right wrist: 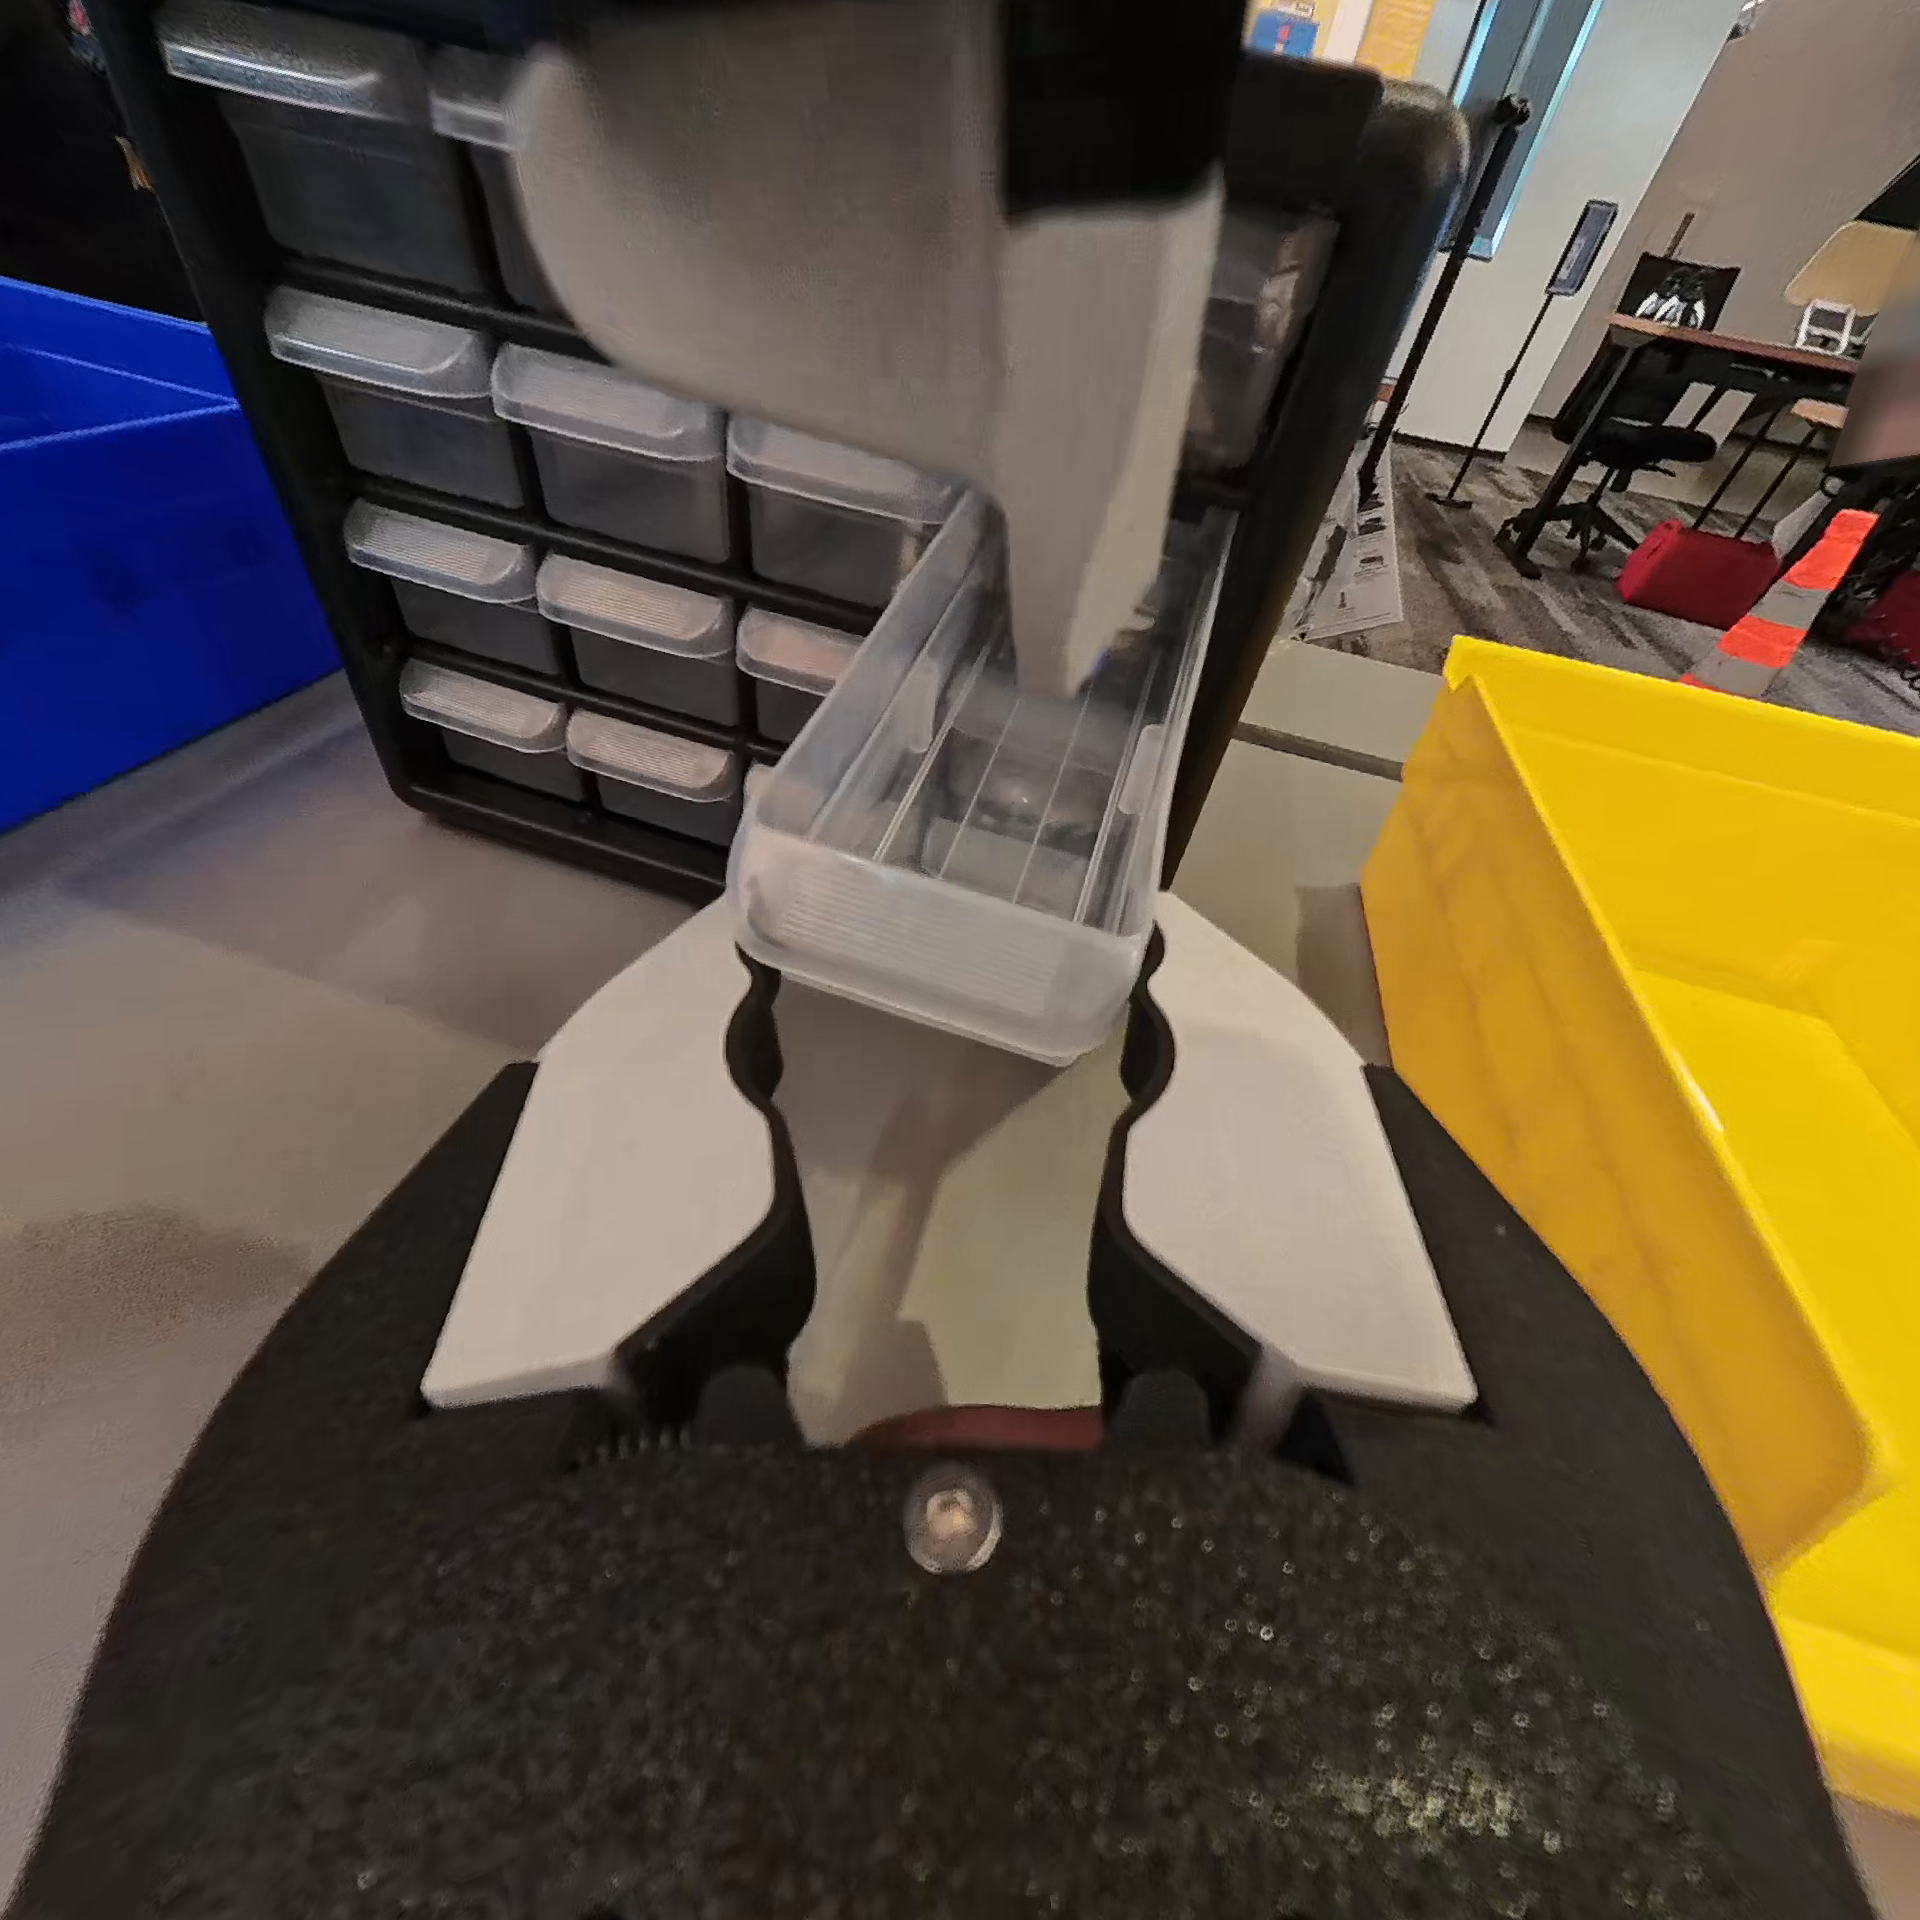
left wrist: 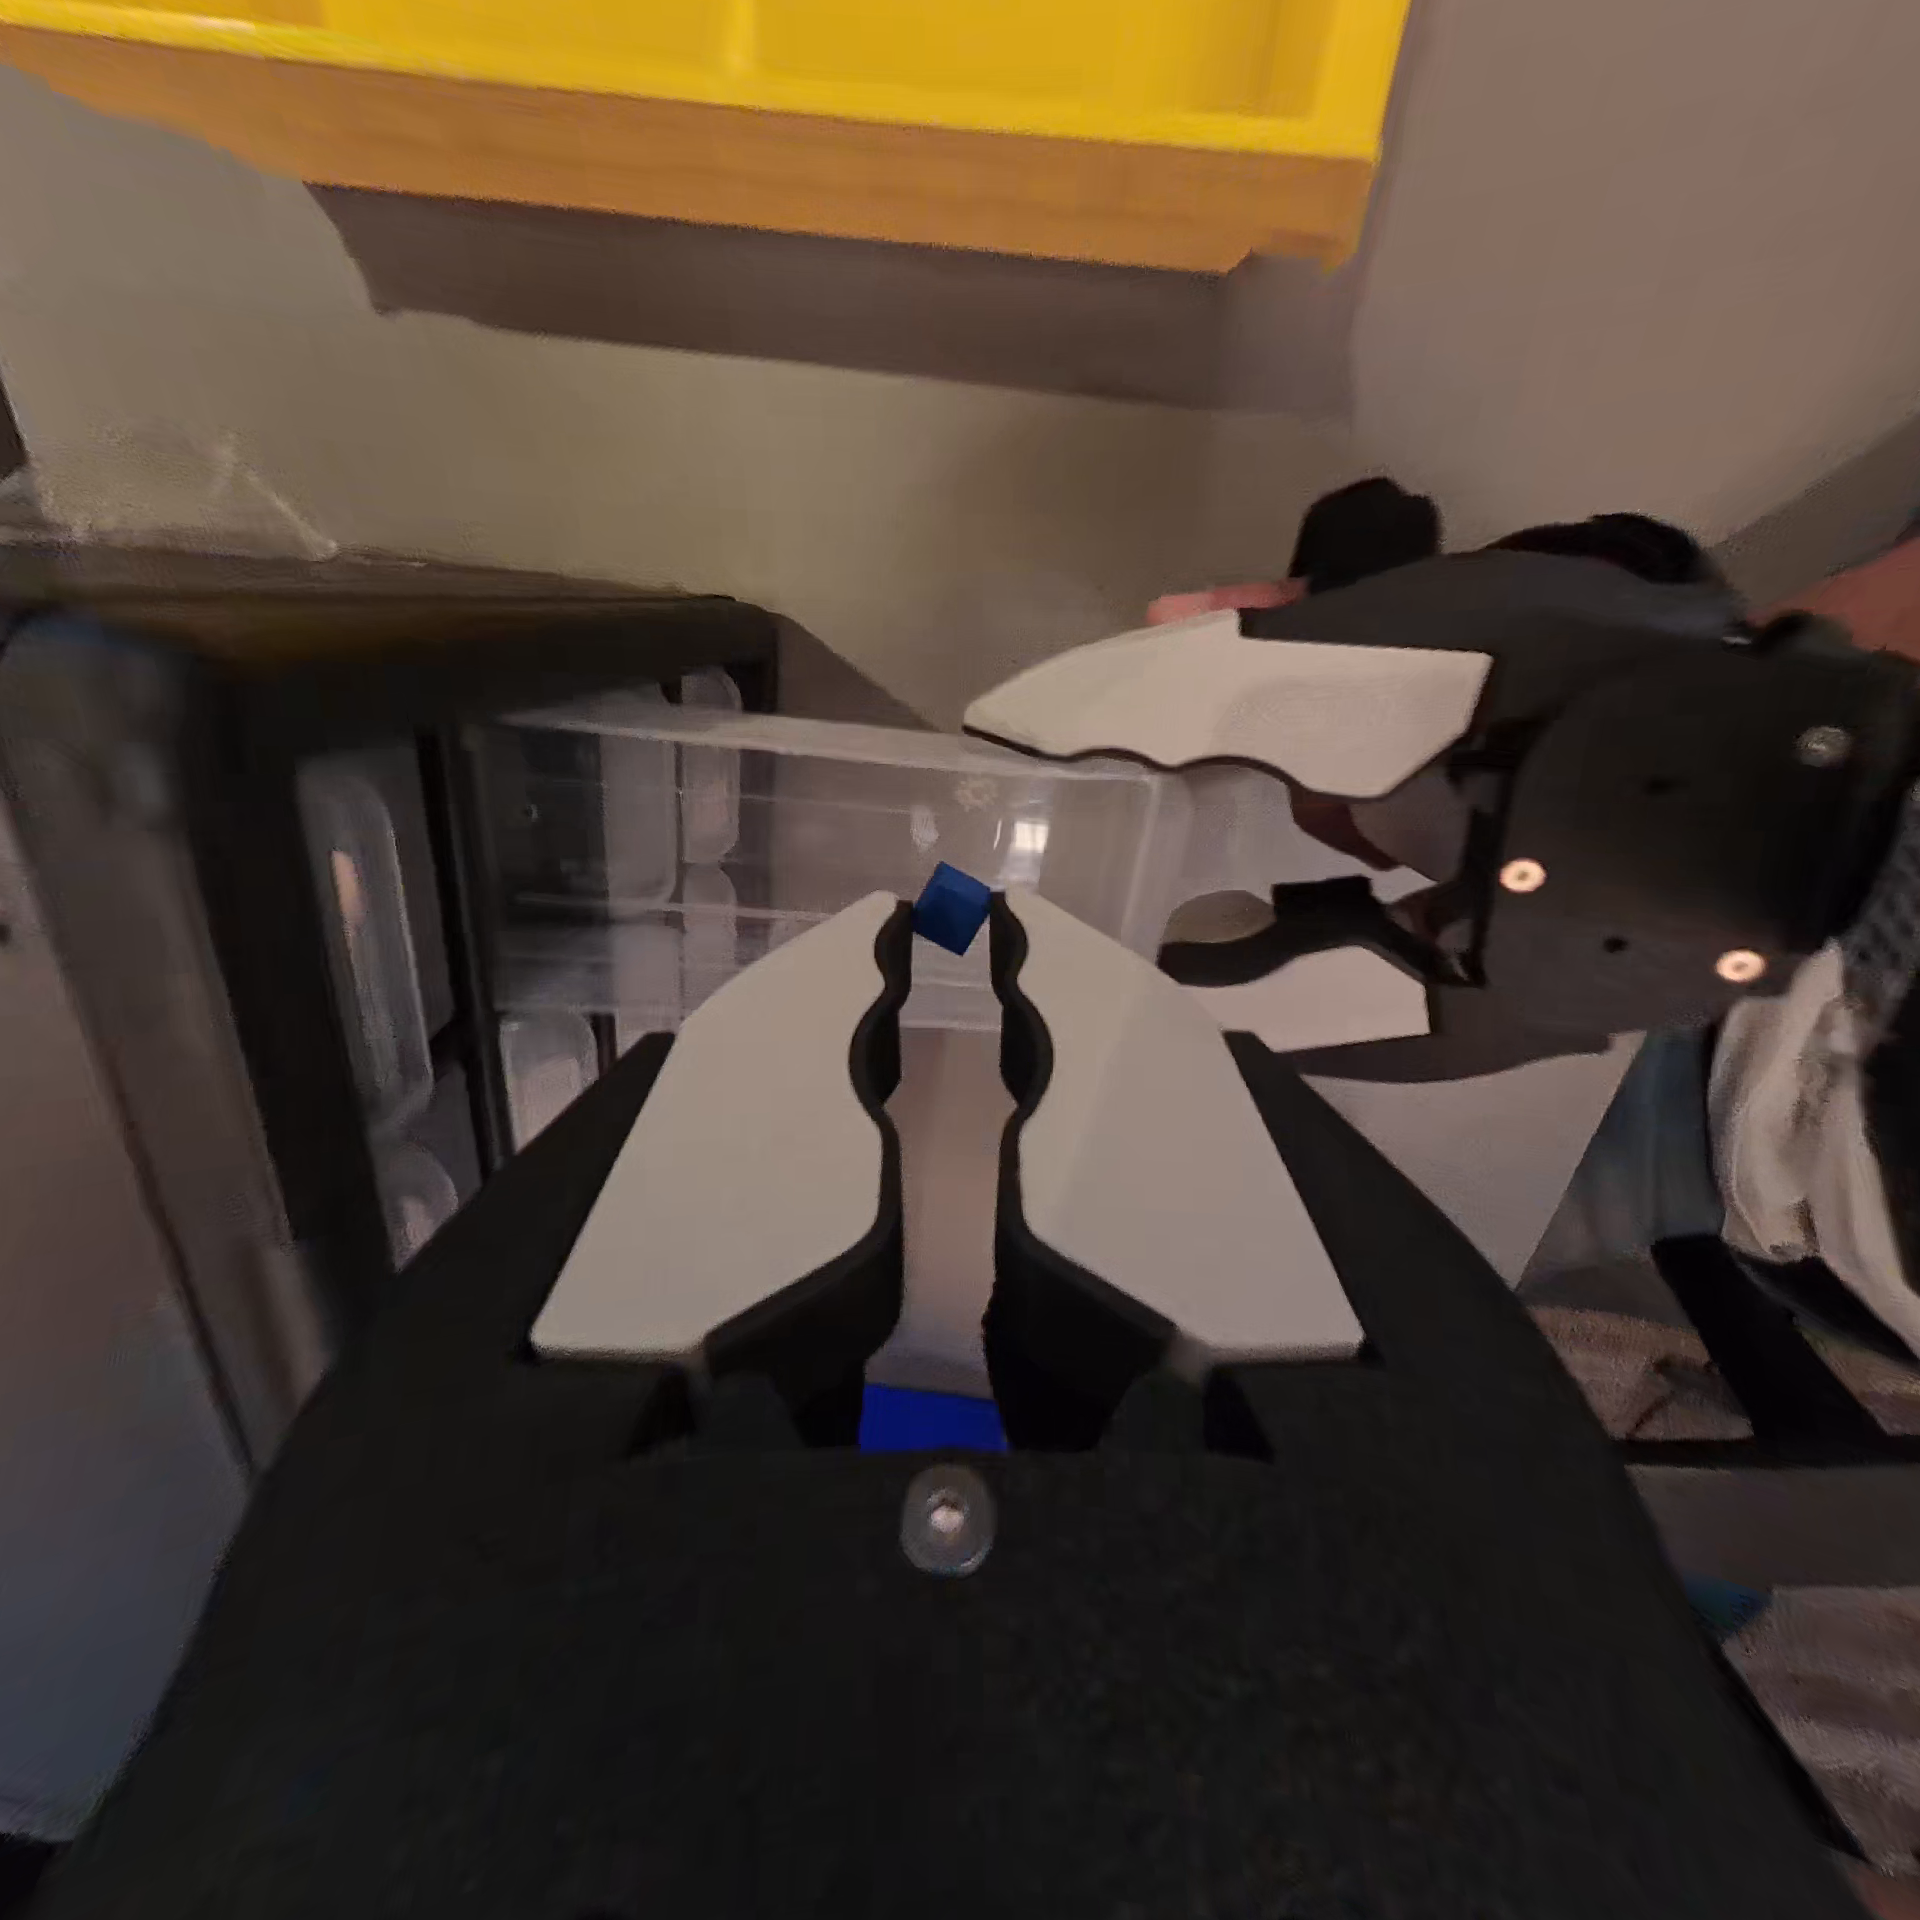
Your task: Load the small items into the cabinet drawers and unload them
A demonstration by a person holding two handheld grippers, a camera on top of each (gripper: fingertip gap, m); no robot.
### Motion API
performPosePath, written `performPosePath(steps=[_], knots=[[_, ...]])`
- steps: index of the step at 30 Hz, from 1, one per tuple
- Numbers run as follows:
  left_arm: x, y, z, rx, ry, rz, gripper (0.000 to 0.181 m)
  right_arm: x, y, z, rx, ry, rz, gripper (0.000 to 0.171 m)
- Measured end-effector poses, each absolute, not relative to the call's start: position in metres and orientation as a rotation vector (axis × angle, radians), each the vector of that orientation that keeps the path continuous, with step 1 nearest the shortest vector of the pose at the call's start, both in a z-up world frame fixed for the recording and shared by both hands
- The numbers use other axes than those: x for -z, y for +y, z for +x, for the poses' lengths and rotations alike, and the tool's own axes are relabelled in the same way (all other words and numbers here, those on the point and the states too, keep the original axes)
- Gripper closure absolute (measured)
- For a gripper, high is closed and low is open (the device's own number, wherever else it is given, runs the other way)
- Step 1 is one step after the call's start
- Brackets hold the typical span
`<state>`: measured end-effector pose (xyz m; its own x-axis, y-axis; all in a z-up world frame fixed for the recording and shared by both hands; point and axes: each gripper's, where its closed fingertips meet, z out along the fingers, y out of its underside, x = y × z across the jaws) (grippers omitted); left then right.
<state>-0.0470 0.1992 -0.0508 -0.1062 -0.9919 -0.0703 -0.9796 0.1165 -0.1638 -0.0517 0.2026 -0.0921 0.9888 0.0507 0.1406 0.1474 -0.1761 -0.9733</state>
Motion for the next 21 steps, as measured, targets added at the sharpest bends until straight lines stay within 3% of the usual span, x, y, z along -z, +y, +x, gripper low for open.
performPosePath(steps=[9,19,21], knots=[[0.081,0.221,-0.046,-0.247,2.339,-2.007,0.167,0.091,0.201,-0.051,0.067,-0.153,-1.75,0.107],[0.094,0.221,-0.045,-0.236,2.315,-2.068,0.167,0.09,0.201,-0.052,0.068,-0.159,-1.755,0.107],[0.093,0.222,-0.046,-0.246,2.299,-2.078,0.16,0.09,0.201,-0.052,0.064,-0.156,-1.756,0.107]])
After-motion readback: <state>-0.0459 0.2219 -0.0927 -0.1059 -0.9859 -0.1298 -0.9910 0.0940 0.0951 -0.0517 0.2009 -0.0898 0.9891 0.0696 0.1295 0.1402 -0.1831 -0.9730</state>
